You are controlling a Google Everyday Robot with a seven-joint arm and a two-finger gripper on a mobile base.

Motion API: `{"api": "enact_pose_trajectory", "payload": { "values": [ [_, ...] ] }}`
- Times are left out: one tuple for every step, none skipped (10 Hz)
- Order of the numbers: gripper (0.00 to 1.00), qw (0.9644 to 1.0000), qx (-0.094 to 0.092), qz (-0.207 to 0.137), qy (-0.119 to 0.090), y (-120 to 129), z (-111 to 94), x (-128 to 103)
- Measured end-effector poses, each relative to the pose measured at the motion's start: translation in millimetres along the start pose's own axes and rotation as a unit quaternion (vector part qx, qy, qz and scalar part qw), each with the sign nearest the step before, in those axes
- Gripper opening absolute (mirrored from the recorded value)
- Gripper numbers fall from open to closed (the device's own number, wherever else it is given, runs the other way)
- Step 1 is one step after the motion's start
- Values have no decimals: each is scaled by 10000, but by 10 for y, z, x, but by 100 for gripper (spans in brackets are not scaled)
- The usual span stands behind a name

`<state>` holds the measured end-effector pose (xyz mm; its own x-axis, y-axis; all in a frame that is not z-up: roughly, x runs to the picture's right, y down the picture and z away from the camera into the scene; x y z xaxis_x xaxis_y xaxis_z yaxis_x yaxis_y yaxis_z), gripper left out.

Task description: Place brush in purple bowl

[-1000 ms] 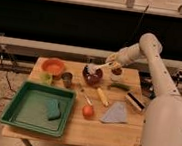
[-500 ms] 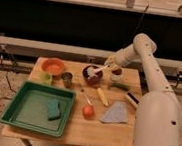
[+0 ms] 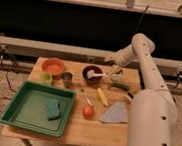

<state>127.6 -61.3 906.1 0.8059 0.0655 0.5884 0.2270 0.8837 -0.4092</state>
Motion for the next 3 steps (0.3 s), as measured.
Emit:
{"api": "enact_pose_trajectory", "payload": {
  "values": [
    [63,10000,45,37,17,0,-24,42],
    [63,10000,47,50,20,11,-29,59],
    [63,10000,48,50,20,10,-29,60]
  ]
}}
